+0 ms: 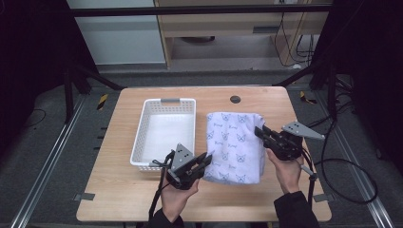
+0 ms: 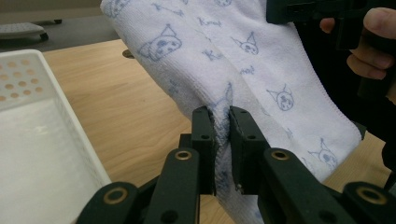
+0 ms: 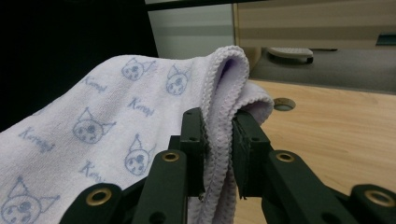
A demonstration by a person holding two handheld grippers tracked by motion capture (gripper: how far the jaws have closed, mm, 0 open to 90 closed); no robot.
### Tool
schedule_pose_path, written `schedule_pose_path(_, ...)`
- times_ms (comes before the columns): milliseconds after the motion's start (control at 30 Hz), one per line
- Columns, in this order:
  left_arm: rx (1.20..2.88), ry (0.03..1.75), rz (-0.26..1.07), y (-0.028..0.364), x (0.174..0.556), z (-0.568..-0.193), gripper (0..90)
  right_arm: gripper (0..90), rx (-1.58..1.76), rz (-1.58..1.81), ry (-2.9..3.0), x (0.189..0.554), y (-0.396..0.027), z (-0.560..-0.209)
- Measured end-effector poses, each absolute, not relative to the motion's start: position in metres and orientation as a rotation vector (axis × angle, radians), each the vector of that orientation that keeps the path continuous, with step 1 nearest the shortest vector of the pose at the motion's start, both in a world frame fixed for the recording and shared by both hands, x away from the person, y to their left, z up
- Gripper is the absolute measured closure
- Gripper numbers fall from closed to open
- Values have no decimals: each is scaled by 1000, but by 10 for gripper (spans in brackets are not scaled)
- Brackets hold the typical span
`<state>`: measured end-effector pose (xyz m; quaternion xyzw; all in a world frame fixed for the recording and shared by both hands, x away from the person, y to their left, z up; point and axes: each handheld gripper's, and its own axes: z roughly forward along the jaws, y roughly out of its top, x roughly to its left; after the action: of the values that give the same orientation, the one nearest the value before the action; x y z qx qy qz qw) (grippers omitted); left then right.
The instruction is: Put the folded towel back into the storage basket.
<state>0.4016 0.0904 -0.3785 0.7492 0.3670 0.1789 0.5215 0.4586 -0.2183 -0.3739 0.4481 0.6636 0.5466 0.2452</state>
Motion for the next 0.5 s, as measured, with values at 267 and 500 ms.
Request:
schedule_pose_path(267, 1767, 879, 465, 109, 404, -362, 807, 760, 1169, 1488, 1798, 462, -198, -354)
schedule_pose_path(500, 1748, 881, 507, 126, 407, -348, 807, 760, 1128, 1495, 1781, 467, -178, -338)
